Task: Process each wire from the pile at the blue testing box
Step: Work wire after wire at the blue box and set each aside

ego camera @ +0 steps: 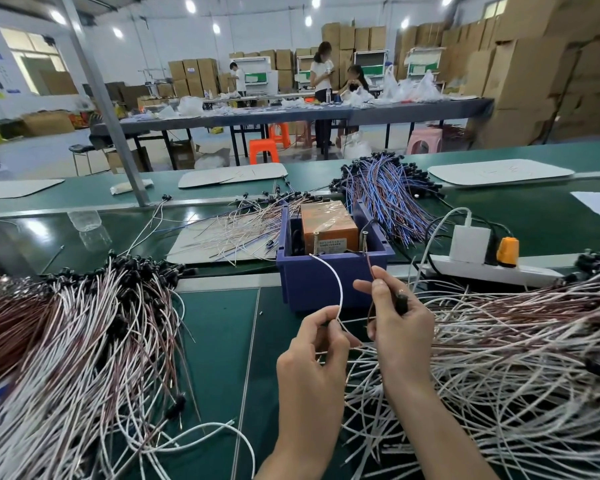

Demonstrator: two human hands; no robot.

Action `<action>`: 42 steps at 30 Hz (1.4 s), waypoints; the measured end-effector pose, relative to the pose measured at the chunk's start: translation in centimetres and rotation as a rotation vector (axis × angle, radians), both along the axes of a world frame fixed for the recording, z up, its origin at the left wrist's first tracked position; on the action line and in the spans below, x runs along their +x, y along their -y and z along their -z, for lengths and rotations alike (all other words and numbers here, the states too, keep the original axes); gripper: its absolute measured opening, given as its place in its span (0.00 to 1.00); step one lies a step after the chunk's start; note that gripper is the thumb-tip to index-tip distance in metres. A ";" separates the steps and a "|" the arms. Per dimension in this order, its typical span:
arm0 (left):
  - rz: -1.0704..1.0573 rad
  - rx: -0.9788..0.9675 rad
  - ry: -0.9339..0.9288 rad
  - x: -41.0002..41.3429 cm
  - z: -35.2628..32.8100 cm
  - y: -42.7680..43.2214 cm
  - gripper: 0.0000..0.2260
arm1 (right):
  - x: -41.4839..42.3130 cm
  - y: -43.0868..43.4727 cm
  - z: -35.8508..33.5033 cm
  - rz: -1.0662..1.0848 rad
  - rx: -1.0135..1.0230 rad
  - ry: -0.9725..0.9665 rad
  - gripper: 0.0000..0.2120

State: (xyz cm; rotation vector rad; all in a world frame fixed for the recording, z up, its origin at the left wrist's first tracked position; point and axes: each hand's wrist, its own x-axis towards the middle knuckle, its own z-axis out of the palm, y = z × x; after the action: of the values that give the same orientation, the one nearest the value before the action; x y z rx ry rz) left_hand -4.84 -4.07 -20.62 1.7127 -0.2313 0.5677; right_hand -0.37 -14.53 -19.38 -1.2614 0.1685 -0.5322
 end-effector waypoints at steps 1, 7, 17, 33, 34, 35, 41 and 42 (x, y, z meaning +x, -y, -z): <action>-0.005 0.008 0.009 0.1 0.0 -0.1 0.10 | 0.1 0.0 0.0 0.001 0.008 0.002 0.09; -0.019 0.042 0.047 0.4 0.2 -0.3 0.10 | 0.4 -0.1 0.0 -0.002 -0.011 -0.003 0.09; 0.000 0.035 0.067 0.5 0.6 -0.2 0.08 | 0.6 0.0 0.1 0.006 -0.034 0.000 0.09; -0.116 -0.007 0.143 0.4 -0.2 -0.4 0.10 | 0.7 -0.1 -0.1 -0.025 -0.011 0.007 0.09; -0.120 -0.012 0.140 0.3 -0.2 -0.4 0.10 | 0.7 -0.1 -0.1 -0.026 -0.010 0.007 0.09; -0.123 -0.018 0.135 0.3 -0.3 -0.4 0.09 | 0.7 -0.1 -0.1 -0.026 -0.009 0.007 0.09; -0.177 -0.160 0.046 1.0 -0.6 -1.1 0.06 | 0.6 -0.1 -0.2 -0.020 -0.020 0.003 0.10; -0.187 -0.210 0.026 1.1 -0.8 -1.3 0.06 | 0.6 -0.1 -0.2 -0.023 -0.022 -0.003 0.10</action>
State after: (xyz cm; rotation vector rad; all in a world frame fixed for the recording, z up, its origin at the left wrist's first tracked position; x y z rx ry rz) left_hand -3.69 -2.76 -19.87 1.5322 -0.0273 0.7263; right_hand 0.19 -14.47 -19.20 -1.2845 0.1510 -0.5136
